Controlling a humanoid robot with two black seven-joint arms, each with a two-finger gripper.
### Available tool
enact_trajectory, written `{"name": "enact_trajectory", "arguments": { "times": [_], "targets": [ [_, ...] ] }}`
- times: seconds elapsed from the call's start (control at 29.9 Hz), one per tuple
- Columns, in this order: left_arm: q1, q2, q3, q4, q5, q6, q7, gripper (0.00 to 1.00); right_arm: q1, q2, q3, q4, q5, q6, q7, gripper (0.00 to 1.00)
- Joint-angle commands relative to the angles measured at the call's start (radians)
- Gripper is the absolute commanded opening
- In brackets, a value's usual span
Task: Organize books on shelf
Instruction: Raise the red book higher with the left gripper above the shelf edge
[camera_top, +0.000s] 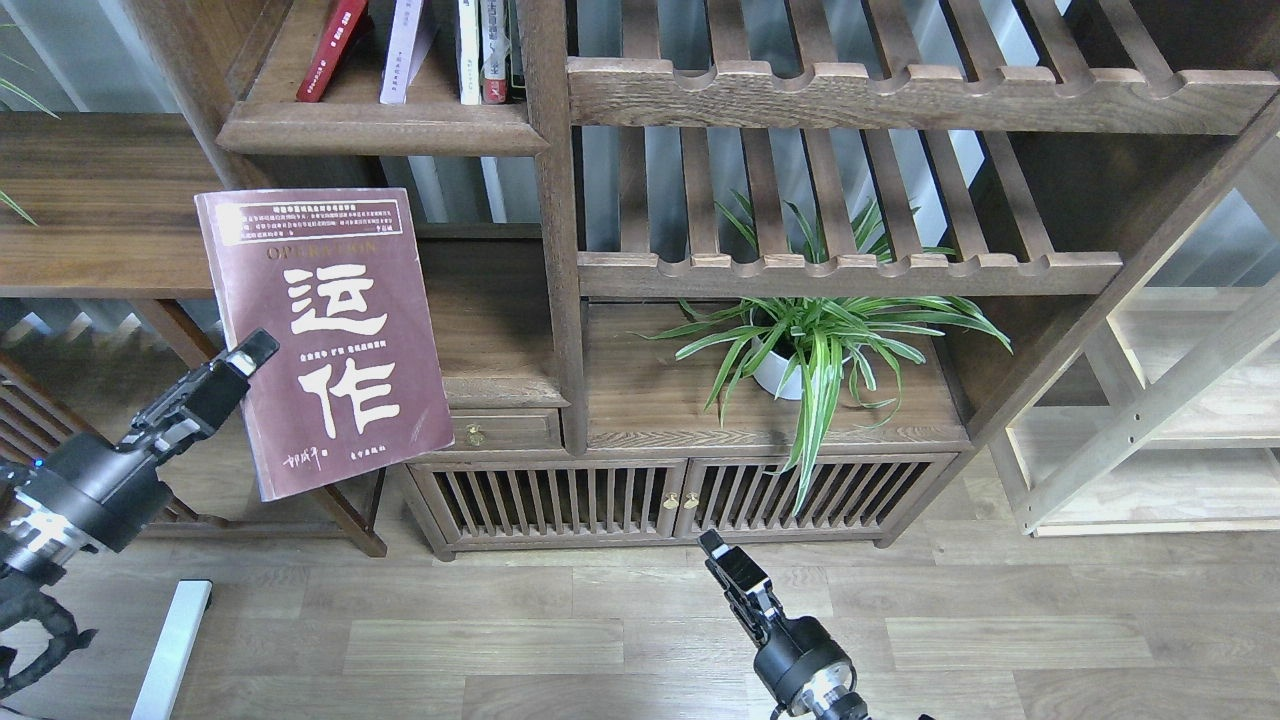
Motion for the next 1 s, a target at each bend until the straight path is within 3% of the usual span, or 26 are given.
{"name": "enact_trajectory", "arguments": {
  "times": [0.0,0.47,0.97],
  "targets": [
    [0.0,0.005,-0.011,-0.045,-0.003,0.0,0.027,0.08,0.0,0.0,0.0,0.0,0.0,0.0,0.0,0.48],
    [-0.002,0.052,-0.123,-0.07,-0.04,0.0,0.041,0.07,0.0,0.0,0.0,-0.003,-0.006,0.0,0.0,0.48],
    [-0.108,0.147,-0.146,-0.065,-0.092,0.0,0.044,0.04,0.0,0.0,-0.001,-0.008,-0.008,0.0,-0.006,0.48]
  ]
}}
